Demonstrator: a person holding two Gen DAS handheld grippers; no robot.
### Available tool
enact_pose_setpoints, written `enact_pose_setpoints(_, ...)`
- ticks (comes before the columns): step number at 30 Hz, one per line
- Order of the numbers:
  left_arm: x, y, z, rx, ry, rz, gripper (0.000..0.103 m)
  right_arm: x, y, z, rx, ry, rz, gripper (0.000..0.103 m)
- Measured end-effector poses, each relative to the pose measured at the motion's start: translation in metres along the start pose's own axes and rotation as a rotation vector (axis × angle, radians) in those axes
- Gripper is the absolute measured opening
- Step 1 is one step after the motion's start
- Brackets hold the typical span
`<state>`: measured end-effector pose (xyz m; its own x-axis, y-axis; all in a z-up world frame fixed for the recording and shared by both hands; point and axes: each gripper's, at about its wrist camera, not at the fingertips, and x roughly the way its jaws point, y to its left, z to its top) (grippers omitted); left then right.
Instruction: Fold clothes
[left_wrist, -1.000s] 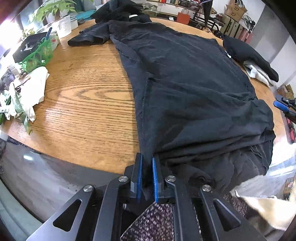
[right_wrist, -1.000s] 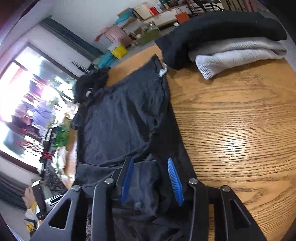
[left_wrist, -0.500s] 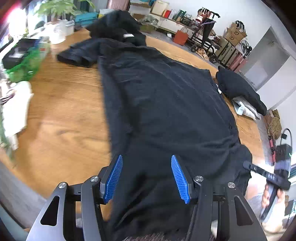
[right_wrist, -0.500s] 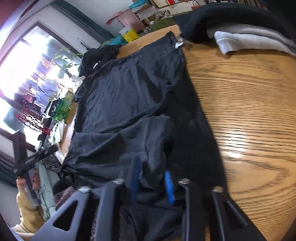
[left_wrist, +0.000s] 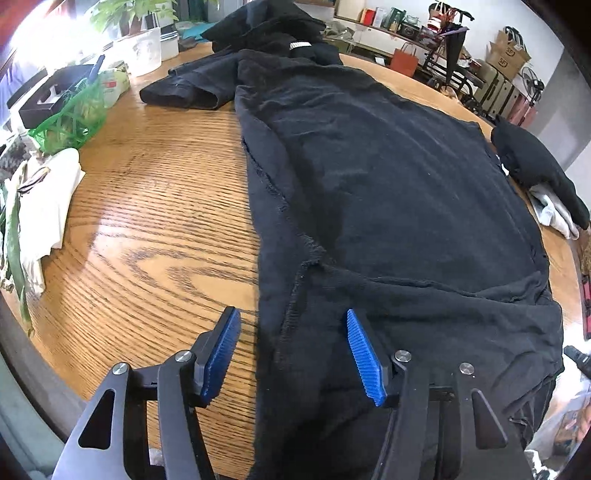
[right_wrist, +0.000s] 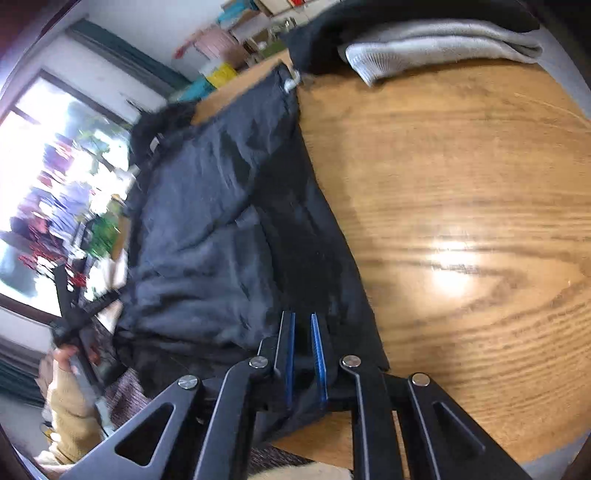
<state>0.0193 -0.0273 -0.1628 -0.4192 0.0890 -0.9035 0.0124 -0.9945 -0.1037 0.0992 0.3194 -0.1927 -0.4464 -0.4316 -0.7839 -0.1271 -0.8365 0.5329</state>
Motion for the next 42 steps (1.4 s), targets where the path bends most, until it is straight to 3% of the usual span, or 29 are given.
enact_pose_setpoints(1, 0.0, -0.001, -0.001, 0.002, -0.001, 0.002, 0.062, -0.002, 0.003, 0.005, 0.003, -0.017, 0.033, 0.034)
enact_pose_setpoints(3, 0.001, -0.003, -0.002, 0.005, -0.002, 0.009, 0.063, 0.002, 0.009, 0.018, -0.013, -0.028, 0.045, 0.042)
enact_pose_setpoints(8, 0.005, -0.006, 0.002, 0.008, -0.002, 0.012, 0.063, 0.029, 0.02, 0.045, -0.045, -0.004, 0.035, 0.043)
enact_pose_setpoints(11, 0.006, -0.006, 0.004, 0.012, 0.003, 0.016, 0.066, 0.049, 0.027, 0.051, -0.042, 0.037, 0.067, 0.033)
enact_pose_setpoints(13, 0.006, -0.005, 0.005, 0.014, 0.005, 0.018, 0.068, 0.056, 0.035, 0.048, -0.065, 0.058, 0.078, 0.011)
enact_pose_setpoints(15, 0.007, -0.004, 0.005, 0.018, 0.005, 0.018, 0.068, 0.058, 0.043, 0.047, -0.076, 0.06, 0.097, 0.008)
enact_pose_setpoints(21, 0.009, -0.002, 0.007, 0.022, 0.003, 0.029, 0.072, 0.022, 0.032, 0.066, 0.035, -0.107, 0.154, 0.007)
enact_pose_setpoints(24, 0.007, -0.001, 0.004, 0.022, -0.002, 0.028, 0.072, 0.029, 0.034, 0.073, 0.022, -0.098, 0.072, 0.007)
enact_pose_setpoints(26, 0.006, -0.001, 0.003, 0.016, -0.005, 0.026, 0.072, 0.043, 0.035, 0.074, 0.011, -0.074, -0.004, 0.011)
enact_pose_setpoints(27, 0.005, -0.001, 0.002, 0.013, -0.006, 0.025, 0.072, 0.048, 0.034, 0.074, 0.008, -0.062, -0.03, 0.017)
enact_pose_setpoints(28, 0.006, 0.0, 0.003, 0.001, -0.009, 0.013, 0.072, 0.052, 0.031, 0.073, 0.01, -0.055, -0.048, 0.029)
enact_pose_setpoints(31, -0.009, 0.009, 0.0, -0.064, -0.061, -0.101, 0.072, 0.044, 0.021, 0.069, 0.051, -0.081, -0.045, 0.04)
enact_pose_setpoints(33, -0.023, 0.014, -0.003, -0.085, -0.099, -0.172, 0.072, 0.025, 0.016, 0.065, 0.067, -0.123, -0.011, 0.044)
enact_pose_setpoints(36, -0.036, 0.006, -0.008, -0.015, -0.101, -0.184, 0.072, 0.0, 0.019, 0.051, 0.004, -0.143, 0.002, 0.047)
enact_pose_setpoints(39, -0.038, -0.004, -0.011, 0.031, -0.059, -0.236, 0.072, -0.003, 0.031, 0.029, -0.092, -0.082, 0.01, 0.048)
enact_pose_setpoints(42, -0.035, -0.007, -0.014, 0.005, -0.017, -0.325, 0.072, 0.007, 0.042, 0.007, -0.179, -0.023, -0.052, 0.049)
